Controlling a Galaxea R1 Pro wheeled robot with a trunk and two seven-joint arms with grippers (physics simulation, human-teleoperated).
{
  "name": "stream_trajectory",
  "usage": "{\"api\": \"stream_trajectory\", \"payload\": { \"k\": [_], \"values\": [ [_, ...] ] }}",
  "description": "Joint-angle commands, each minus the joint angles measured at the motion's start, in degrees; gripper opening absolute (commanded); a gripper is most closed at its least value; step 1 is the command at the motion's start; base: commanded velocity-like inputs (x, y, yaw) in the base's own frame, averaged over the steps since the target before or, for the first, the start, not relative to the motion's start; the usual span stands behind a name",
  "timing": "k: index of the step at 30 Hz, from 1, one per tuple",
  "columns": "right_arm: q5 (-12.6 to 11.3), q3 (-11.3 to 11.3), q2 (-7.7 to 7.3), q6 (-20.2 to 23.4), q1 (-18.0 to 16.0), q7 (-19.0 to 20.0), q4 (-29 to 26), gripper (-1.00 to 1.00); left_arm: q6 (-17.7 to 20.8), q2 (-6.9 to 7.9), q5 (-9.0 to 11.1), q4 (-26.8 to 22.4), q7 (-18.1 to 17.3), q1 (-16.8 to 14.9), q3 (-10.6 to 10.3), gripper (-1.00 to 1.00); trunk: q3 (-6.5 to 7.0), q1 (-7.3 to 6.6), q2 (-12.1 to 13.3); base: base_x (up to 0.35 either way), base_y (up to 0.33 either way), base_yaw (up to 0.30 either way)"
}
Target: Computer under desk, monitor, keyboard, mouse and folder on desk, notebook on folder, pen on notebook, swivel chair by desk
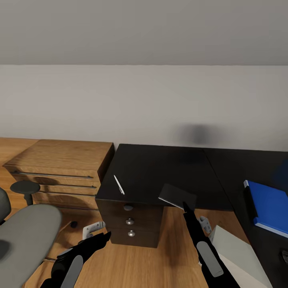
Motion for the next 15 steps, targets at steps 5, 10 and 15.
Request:
{"api": "stream_trajectory", "payload": {
  "k": [5, 10, 15],
  "values": [
    [-0.6, -0.1, 0.01, 0.0, 0.0, 0.4, 0.0, 1.00, 0.2, 0.08, 0.6, 0.0, 0.4, 0.0, 0.0, 1.00, -0.05, 0.00, 0.0, 0.129, 0.000, 0.000],
    [-0.6, -0.1, -0.02, 0.0, 0.0, 0.4, 0.0, 1.00, 0.3, 0.09, 0.7, 0.0, 0.4, 0.0, 0.0, 1.00, -0.05, 0.00, 0.0, 0.052, 0.000, 0.000],
    [-0.6, -0.1, 0.00, 0.0, 0.0, 0.5, -0.1, 1.00, 0.3, 0.09, 0.6, 0.0, 0.4, 0.0, 0.0, 1.00, -0.05, 0.00, 0.0, 0.002, 0.000, 0.000]
  ]
}}
